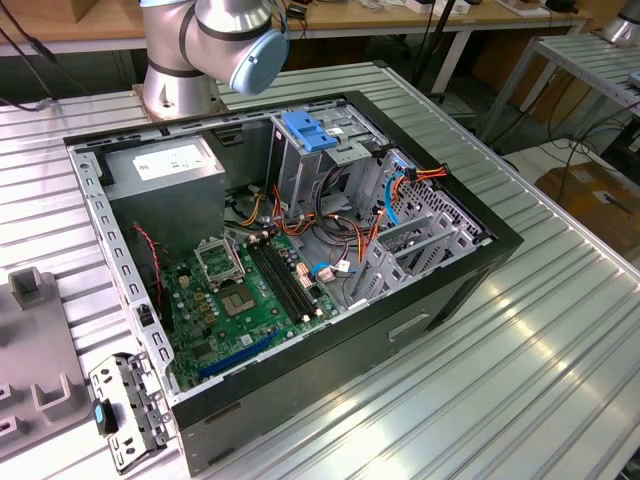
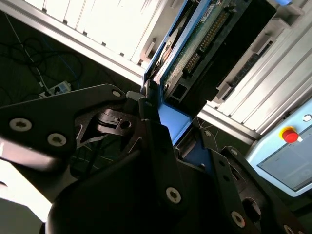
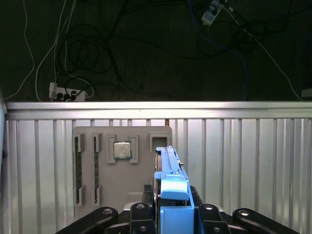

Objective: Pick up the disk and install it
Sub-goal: 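Pick up the disk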

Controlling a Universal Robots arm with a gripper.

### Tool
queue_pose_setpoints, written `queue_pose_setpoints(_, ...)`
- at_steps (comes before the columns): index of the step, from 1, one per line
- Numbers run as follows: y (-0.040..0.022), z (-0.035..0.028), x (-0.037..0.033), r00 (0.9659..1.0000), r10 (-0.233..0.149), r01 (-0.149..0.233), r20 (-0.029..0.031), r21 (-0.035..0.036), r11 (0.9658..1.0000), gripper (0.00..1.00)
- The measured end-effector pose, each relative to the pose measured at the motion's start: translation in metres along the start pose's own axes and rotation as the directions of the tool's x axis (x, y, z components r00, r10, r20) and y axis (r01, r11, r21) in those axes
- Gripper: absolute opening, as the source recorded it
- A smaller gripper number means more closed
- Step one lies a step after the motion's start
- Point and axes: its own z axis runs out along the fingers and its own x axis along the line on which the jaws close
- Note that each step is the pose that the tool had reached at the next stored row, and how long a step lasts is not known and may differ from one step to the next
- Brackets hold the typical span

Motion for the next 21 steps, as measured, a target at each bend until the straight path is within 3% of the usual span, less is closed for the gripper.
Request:
queue_pose_setpoints(11,-0.0002,-0.0139,-0.0003,1.0000,0.000,0.000,0.0000,-0.0017,1.0000,0.37)
queue_pose_setpoints(21,-0.0003,-0.0209,-0.0005,1.0000,0.000,0.000,-0.0001,-0.0020,1.0000,0.37)
